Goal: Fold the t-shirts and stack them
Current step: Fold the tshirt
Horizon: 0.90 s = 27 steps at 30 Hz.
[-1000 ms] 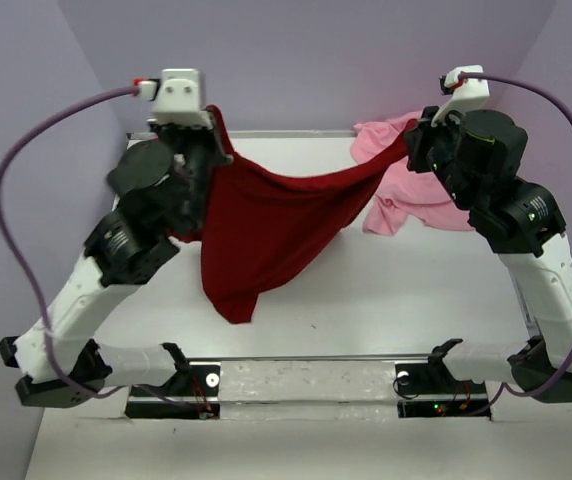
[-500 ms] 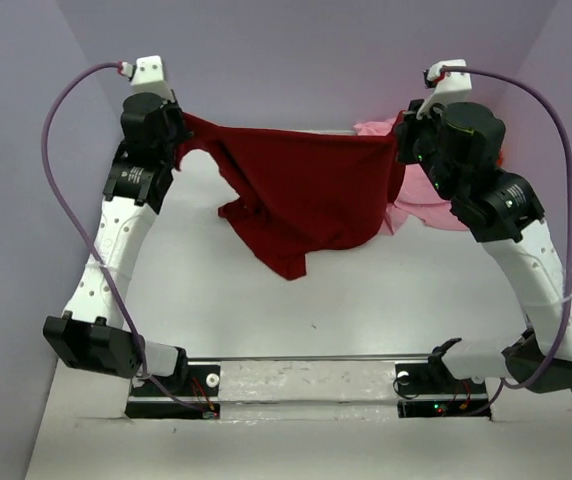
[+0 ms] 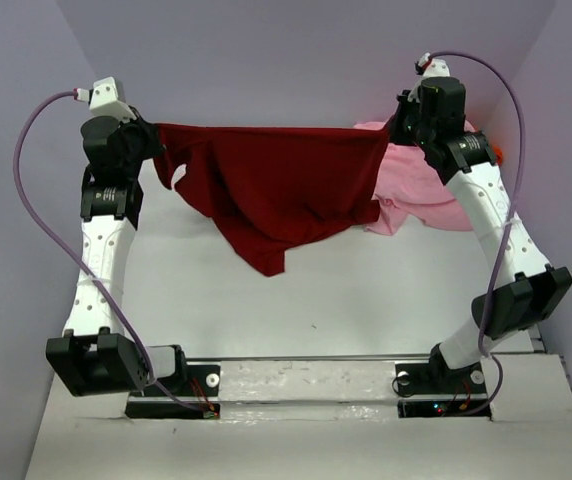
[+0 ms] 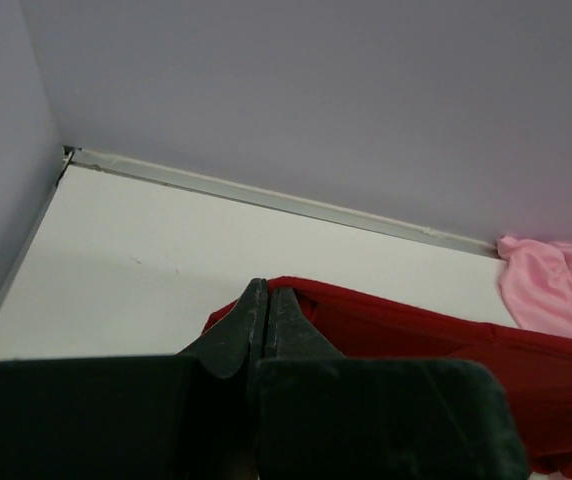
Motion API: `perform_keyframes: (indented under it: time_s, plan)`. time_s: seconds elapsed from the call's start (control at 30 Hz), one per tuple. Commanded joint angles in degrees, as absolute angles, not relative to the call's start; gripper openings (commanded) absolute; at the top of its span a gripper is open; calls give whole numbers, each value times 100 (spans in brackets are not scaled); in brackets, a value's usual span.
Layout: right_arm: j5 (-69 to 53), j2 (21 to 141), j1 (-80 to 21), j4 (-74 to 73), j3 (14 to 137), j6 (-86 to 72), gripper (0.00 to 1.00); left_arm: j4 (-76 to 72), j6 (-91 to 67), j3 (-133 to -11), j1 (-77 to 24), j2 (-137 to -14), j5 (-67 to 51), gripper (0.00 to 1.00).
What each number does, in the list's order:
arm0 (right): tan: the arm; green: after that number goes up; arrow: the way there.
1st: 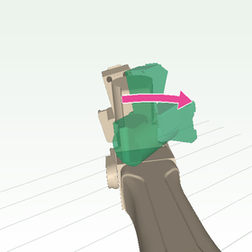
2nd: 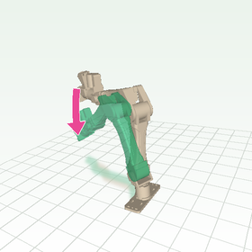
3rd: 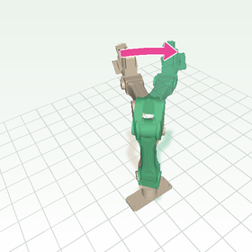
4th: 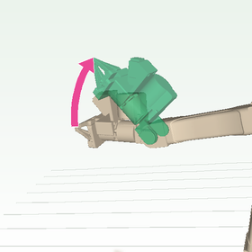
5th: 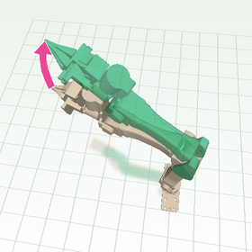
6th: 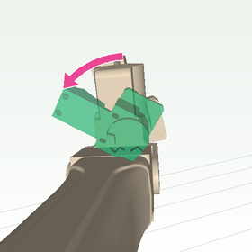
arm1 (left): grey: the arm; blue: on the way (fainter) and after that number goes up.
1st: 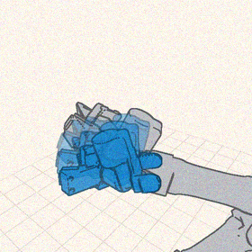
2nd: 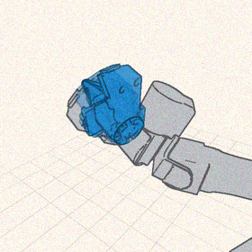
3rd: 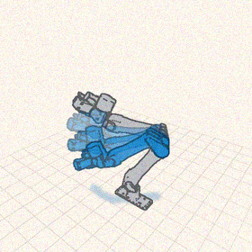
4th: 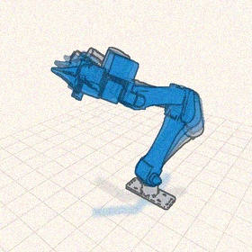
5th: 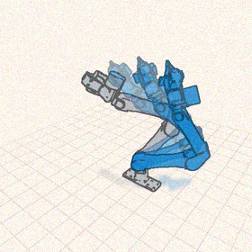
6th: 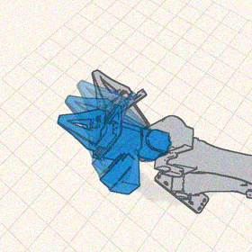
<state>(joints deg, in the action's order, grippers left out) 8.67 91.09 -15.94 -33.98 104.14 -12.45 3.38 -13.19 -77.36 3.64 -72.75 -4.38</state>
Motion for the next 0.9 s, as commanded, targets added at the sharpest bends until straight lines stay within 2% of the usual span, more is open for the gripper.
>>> perform_keyframes:
  time_s: [0.0, 0.07, 0.27, 0.33, 0.43, 0.67, 0.87]
  plan:
    - [687, 8973, -1328, -2989, 10529, -1388, 0, -237, -1292, -7778, 483, -7093, -544, 0]
    - [327, 8921, -1135, -2831, 10390, -1590, 0, -229, -1144, -7761, 352, -7049, -379, 0]
    - [544, 8237, -1134, -2575, 9915, -1477, 0, -9, -985, -7717, 62, -6329, -10, 0]
    - [808, 8025, -1317, -2593, 9730, -1346, 0, 245, -758, -7734, -217, -6083, 429, 0]
    - [1291, 7455, -1809, -2584, 9440, -1126, 0, 570, -633, -7804, -553, -5574, 834, 0]
    - [2626, 6558, -3216, -2873, 9483, -870, 0, 1536, -572, -8858, -1309, -5063, 1185, 0]
    - [3146, 6460, -3858, -3252, 10168, -695, 0, 2196, -571, -9500, -1371, -4738, 1019, 0]
